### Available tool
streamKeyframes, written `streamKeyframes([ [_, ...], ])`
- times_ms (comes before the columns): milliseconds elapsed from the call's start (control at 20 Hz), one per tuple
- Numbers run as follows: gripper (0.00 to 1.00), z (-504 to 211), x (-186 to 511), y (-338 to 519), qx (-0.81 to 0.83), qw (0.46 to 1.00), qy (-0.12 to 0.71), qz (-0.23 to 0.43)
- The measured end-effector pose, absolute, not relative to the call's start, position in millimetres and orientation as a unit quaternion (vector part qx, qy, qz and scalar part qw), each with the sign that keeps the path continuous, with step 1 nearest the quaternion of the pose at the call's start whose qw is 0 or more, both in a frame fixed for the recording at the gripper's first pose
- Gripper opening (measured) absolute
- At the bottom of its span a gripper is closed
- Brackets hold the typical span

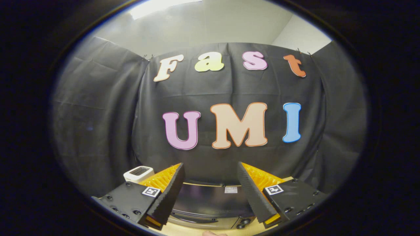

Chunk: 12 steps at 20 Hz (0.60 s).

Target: Open the toaster oven, put the food inside, and close the toaster oven door.

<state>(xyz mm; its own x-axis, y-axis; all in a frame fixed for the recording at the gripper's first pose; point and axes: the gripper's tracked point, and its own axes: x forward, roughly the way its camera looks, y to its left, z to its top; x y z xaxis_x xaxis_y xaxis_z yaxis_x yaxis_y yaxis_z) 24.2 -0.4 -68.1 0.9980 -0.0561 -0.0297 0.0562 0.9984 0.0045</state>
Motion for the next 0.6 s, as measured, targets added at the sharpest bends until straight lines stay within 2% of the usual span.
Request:
streamKeyframes([
  [300, 1.0, -132, 39, 0, -0.025, 0.997, 0.015, -0.065],
  [600, 1.0, -220, 50, 13, -0.007, 0.996, 0.067, -0.064],
])
